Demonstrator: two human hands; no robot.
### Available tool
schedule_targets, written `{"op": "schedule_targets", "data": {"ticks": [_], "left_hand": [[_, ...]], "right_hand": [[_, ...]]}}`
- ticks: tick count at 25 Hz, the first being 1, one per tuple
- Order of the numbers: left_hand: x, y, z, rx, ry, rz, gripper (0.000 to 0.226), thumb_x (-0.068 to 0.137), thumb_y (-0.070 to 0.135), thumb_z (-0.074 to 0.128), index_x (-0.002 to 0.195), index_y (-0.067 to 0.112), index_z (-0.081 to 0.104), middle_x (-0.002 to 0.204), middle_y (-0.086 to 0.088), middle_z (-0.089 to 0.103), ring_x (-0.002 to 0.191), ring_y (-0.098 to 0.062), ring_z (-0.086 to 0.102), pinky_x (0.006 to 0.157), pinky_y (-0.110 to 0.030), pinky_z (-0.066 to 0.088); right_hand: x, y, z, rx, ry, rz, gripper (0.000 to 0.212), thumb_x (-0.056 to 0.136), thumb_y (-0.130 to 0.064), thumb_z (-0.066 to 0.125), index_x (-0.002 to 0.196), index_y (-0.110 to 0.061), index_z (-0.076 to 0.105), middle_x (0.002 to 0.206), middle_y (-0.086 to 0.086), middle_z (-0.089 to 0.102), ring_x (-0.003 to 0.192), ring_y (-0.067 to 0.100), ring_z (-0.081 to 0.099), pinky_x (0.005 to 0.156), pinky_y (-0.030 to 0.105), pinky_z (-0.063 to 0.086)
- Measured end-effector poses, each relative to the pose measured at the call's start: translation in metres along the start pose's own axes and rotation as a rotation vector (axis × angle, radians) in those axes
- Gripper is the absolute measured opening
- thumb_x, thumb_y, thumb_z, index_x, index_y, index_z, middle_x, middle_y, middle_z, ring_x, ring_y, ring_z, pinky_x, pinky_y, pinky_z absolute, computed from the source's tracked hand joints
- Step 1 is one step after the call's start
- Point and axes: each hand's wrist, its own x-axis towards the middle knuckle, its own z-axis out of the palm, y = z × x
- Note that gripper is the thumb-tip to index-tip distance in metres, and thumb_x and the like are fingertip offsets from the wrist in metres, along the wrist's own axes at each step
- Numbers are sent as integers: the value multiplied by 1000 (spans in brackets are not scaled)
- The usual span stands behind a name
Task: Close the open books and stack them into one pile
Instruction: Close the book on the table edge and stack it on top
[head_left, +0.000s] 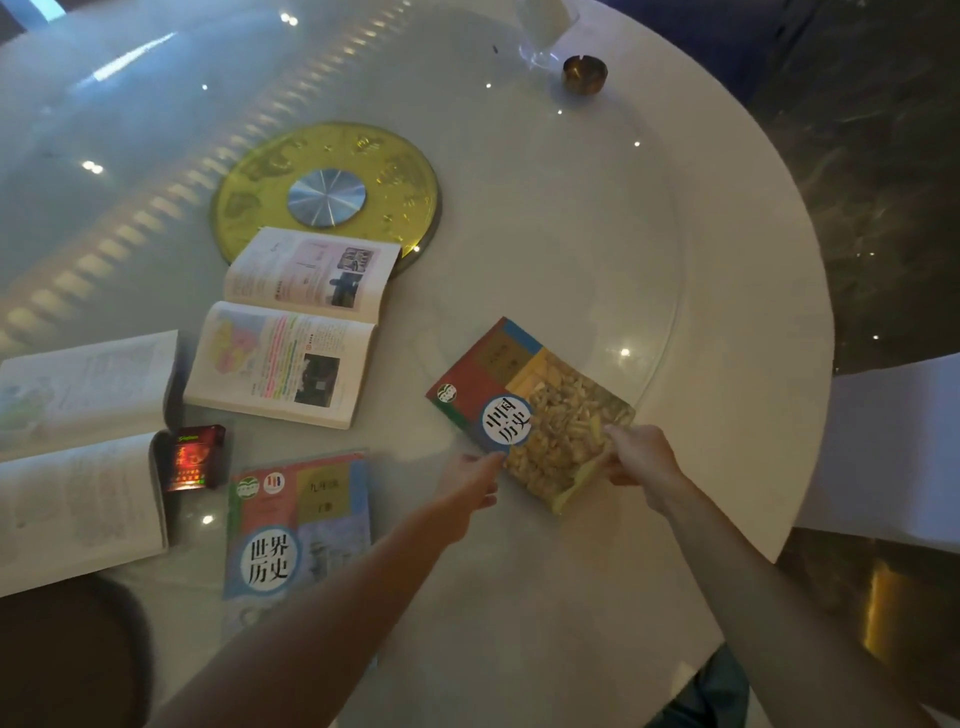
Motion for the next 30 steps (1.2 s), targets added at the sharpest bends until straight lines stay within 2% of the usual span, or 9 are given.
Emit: {"op": "schedule_targets", "data": {"ticks": [3, 7, 11, 15, 19, 22, 25, 28, 30], "left_hand": [[2, 1, 15, -13, 51, 11, 18, 94, 28, 66, 84, 14, 62, 81, -7, 57, 81, -22, 57, 77, -34, 53], [9, 0, 18, -15, 84, 21, 20, 90, 28, 70, 92, 8, 66, 77, -8, 57, 74, -20, 54, 70, -33, 48], [11, -5, 11, -24, 122, 57, 37, 84, 35, 74, 105, 5, 67, 96, -12, 71, 85, -24, 68, 73, -36, 57], [8, -7, -9, 2, 171, 92, 35, 98, 31, 59, 126, 11, 64, 118, -10, 70, 109, -26, 65, 92, -42, 57], [-6, -10, -38, -111, 6, 113, 29, 104, 22, 50, 129, 13, 62, 120, -10, 71, 110, -26, 67, 82, -36, 57], [-19, -17, -64, -157, -23, 132, 25, 104, 19, 52, 124, 13, 65, 118, -12, 72, 110, -29, 68, 93, -47, 57], [-35, -30, -98, -99, 45, 237, 24, 104, 18, 52, 122, 13, 66, 115, -6, 72, 109, -24, 67, 101, -48, 53], [-55, -49, -140, -8, 141, 352, 19, 106, 19, 48, 122, 24, 59, 105, 9, 66, 96, -8, 61, 90, -35, 48], [-59, -71, -174, 62, 201, 385, 27, 105, 22, 49, 130, 22, 60, 115, 3, 67, 106, -15, 62, 88, -34, 49]], "right_hand": [[22, 3, -9, -650, 192, -123, 46, 87, -37, 65, 119, -4, 67, 114, 20, 69, 107, 40, 67, 86, 46, 57], [27, 2, -2, -574, 14, -327, 62, 94, -22, 63, 152, -11, 44, 147, 18, 41, 128, 39, 56, 103, 45, 48], [10, 20, 13, -582, 143, -295, 38, 102, -35, 50, 124, -5, 59, 125, 18, 58, 109, 42, 63, 88, 46, 51], [-19, 41, 28, -620, 117, -196, 38, 101, -41, 49, 98, -10, 70, 100, 16, 73, 100, 39, 68, 74, 37, 47], [-42, 53, 49, -155, 41, -21, 28, 94, -35, 61, 95, -9, 69, 100, 15, 75, 88, 29, 69, 73, 39, 51], [-55, 52, 67, 167, -113, 135, 33, 91, -34, 65, 99, -3, 67, 103, 19, 76, 93, 33, 73, 82, 47, 59], [-84, 43, 87, 256, -211, 135, 15, 97, -17, 60, 98, -5, 69, 91, 16, 74, 81, 32, 71, 73, 41, 57], [-116, 33, 112, 239, -330, 51, 17, 97, -12, 59, 102, -11, 75, 85, 10, 76, 72, 27, 71, 64, 36, 57], [-132, 27, 137, 183, -362, 2, 14, 94, -11, 63, 100, -12, 75, 85, 9, 78, 69, 23, 73, 62, 36, 58]]}}
